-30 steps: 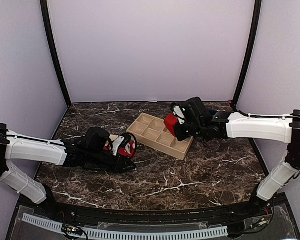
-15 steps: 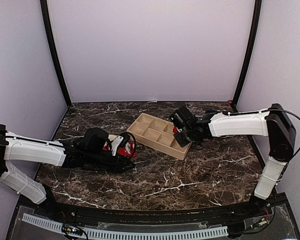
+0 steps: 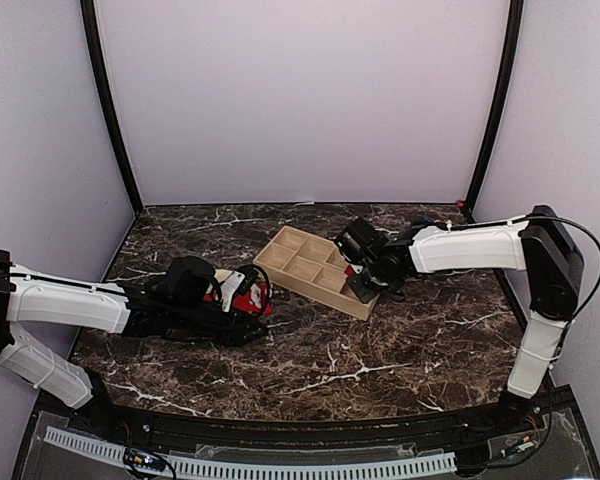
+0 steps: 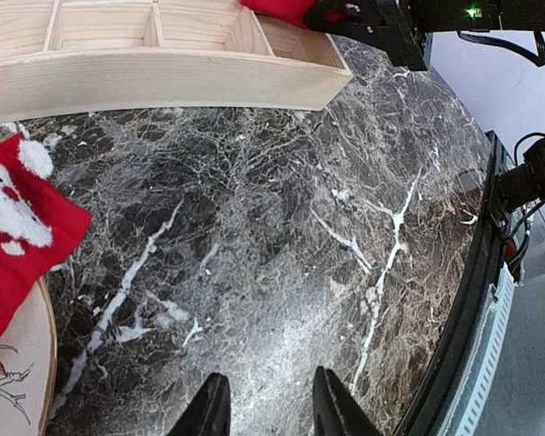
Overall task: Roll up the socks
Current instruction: Place the sock in the storage box.
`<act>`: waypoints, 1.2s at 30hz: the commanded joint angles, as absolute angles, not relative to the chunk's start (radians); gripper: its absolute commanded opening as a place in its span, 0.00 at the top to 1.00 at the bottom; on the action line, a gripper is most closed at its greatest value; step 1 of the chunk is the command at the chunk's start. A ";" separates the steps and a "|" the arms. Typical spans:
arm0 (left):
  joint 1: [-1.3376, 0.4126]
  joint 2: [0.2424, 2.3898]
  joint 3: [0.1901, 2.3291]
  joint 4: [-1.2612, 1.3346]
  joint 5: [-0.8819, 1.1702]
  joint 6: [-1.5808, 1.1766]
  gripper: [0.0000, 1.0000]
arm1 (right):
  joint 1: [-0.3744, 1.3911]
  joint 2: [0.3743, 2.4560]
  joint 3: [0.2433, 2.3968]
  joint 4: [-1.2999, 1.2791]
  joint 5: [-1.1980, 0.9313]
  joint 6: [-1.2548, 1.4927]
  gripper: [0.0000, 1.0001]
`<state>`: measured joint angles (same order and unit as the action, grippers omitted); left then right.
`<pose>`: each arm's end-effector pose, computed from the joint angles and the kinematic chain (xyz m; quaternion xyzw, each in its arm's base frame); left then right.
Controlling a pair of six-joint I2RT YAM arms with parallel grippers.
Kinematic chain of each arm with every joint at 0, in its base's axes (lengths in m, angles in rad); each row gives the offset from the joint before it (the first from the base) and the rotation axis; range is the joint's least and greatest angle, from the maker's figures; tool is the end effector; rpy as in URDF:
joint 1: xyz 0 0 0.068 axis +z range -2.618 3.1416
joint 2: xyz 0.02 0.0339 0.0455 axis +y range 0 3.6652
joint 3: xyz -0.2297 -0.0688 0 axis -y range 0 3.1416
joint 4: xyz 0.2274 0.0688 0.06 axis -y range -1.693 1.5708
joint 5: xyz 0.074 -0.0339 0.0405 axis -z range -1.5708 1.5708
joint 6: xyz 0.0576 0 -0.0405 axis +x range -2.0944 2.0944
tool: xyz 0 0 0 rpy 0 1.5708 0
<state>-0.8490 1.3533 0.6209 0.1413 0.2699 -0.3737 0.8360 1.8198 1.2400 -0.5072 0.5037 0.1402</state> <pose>0.1782 -0.2257 0.1582 0.2674 0.8349 -0.3648 0.3136 0.2604 0.2467 0.1516 -0.2644 0.9043 -0.1049 0.3184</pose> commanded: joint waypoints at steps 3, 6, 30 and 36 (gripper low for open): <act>-0.842 1.322 0.614 0.147 0.270 -0.359 0.67 | 0.827 1.863 1.294 -0.574 0.394 0.163 1.00; -0.842 1.317 0.612 0.143 0.270 -0.358 0.67 | 0.826 1.883 1.310 -0.598 0.369 0.169 1.00; -0.842 1.299 0.612 0.134 0.279 -0.358 0.69 | 0.721 1.917 1.376 -0.697 0.000 0.267 1.00; -0.841 1.289 0.612 0.125 0.277 -0.355 0.70 | 0.689 1.892 1.313 -0.647 -0.116 0.304 1.00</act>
